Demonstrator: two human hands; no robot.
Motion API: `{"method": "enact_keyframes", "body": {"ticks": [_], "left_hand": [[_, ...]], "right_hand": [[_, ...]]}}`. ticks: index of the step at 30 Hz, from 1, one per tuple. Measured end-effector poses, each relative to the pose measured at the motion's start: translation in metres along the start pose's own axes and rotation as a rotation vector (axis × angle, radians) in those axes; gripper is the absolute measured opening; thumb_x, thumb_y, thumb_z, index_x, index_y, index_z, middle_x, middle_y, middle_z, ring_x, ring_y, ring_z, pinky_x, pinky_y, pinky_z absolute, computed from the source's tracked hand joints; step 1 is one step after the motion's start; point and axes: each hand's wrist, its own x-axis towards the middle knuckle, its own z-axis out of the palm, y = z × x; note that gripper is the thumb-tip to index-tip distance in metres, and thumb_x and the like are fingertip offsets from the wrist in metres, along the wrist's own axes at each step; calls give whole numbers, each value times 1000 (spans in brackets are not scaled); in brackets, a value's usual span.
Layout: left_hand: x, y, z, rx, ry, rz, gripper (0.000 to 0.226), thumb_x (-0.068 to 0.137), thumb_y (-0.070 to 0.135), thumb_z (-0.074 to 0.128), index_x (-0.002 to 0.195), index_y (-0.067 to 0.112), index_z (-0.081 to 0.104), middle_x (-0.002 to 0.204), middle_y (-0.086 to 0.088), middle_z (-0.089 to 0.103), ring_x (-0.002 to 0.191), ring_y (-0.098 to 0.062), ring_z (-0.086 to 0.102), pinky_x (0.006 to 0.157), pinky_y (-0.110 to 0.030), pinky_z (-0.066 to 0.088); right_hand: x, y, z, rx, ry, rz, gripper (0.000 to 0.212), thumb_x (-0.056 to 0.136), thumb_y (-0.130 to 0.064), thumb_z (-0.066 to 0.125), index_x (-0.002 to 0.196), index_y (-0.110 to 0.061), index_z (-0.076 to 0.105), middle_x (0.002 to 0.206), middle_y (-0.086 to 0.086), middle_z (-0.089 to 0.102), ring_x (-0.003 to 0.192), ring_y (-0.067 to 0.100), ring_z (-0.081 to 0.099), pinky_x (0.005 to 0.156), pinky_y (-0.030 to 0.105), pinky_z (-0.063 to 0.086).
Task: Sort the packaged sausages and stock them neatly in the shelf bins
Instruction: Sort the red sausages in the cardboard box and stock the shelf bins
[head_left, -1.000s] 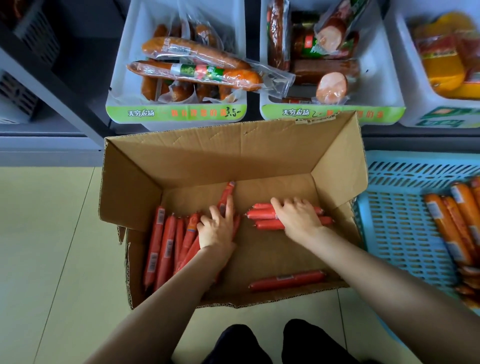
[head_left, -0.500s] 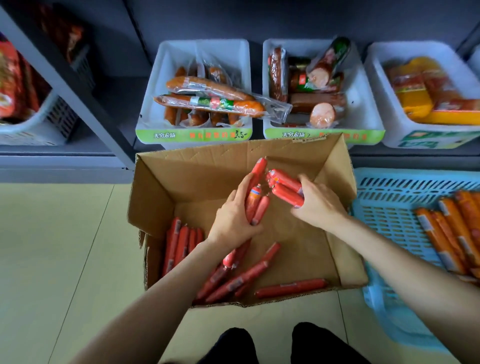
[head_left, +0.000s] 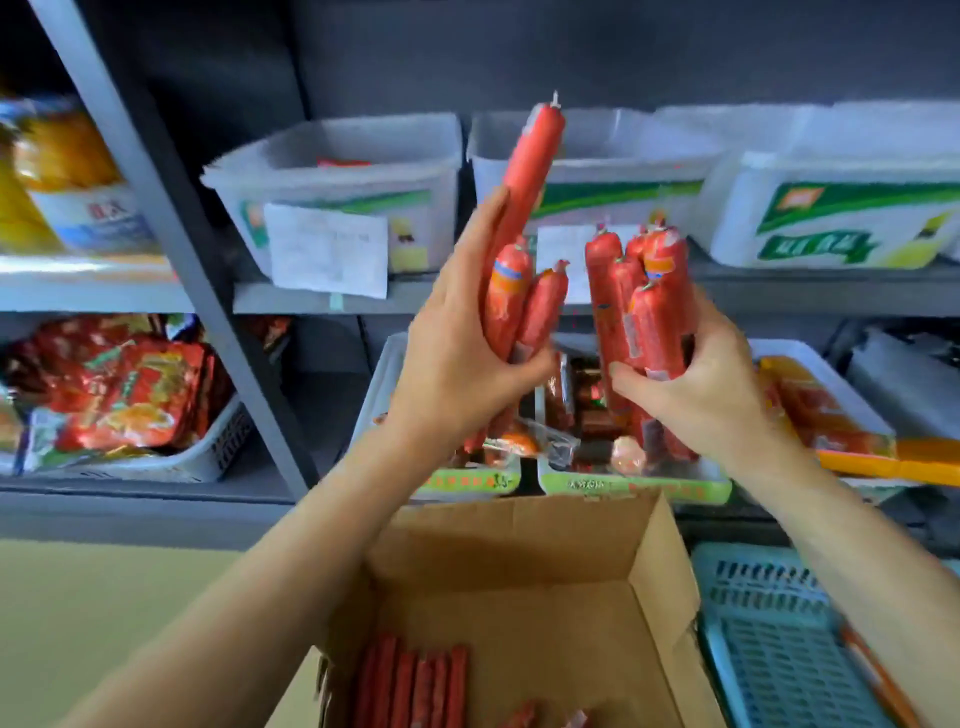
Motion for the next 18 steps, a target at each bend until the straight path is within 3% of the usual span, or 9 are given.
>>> {"method": "enact_keyframes", "body": {"ticks": [3, 5, 7, 10, 13, 15, 18], "left_hand": [[76, 27, -28, -28, 130, 124, 95, 68, 5, 73, 146, 12, 18, 121, 17, 47, 85, -1, 61, 75, -9, 47], [123, 42, -41, -22, 194, 163, 93, 69, 6, 71, 146, 11, 19, 108, 23, 48, 76, 5, 59, 71, -5, 44], [166, 51, -46, -1, 208, 170, 94, 67, 10, 70, 146, 14, 20, 106, 19, 54, 71, 2, 58, 70, -4, 43], [216, 60, -38, 91, 153, 235, 99, 62, 13, 68, 148, 19, 19, 123, 7, 56, 90, -11, 60, 76, -13, 44], [238, 63, -17, 204, -28, 393, 97, 61, 24, 62, 148, 24, 18, 128, -1, 53, 111, -21, 56, 86, -26, 45], [238, 54, -3, 278, -153, 463, 91, 64, 35, 55, 145, 33, 13, 128, -6, 51, 111, -24, 55, 85, -35, 48], [230, 34, 17, 253, -157, 400, 89, 69, 29, 63, 141, 43, 11, 121, -5, 52, 103, -21, 55, 81, -32, 47]], "right_hand": [[46, -38, -20, 36, 113, -10, 43, 67, -10, 75, 103, -21, 55, 84, -2, 64, 81, 17, 64, 78, 35, 53], [76, -58, -36, 46, 177, -15, 41, 68, -9, 74, 105, -17, 56, 85, -4, 64, 83, 21, 64, 78, 36, 52], [102, -74, -50, 51, 234, -5, 39, 68, -12, 75, 102, -19, 56, 84, -7, 64, 80, 18, 64, 73, 32, 52], [134, -90, -66, 82, 262, 28, 38, 66, -17, 76, 99, -18, 58, 86, -4, 66, 80, 17, 65, 74, 35, 54], [151, -100, -83, 90, 281, 10, 33, 66, -10, 73, 94, -15, 57, 82, 1, 66, 78, 23, 65, 76, 41, 54], [151, -97, -93, 76, 279, 1, 32, 67, -7, 71, 94, -16, 56, 77, -2, 64, 76, 23, 63, 73, 36, 52], [146, -82, -103, 81, 259, 29, 32, 69, -4, 72, 90, -21, 55, 76, -6, 63, 74, 18, 64, 71, 32, 50]]}}
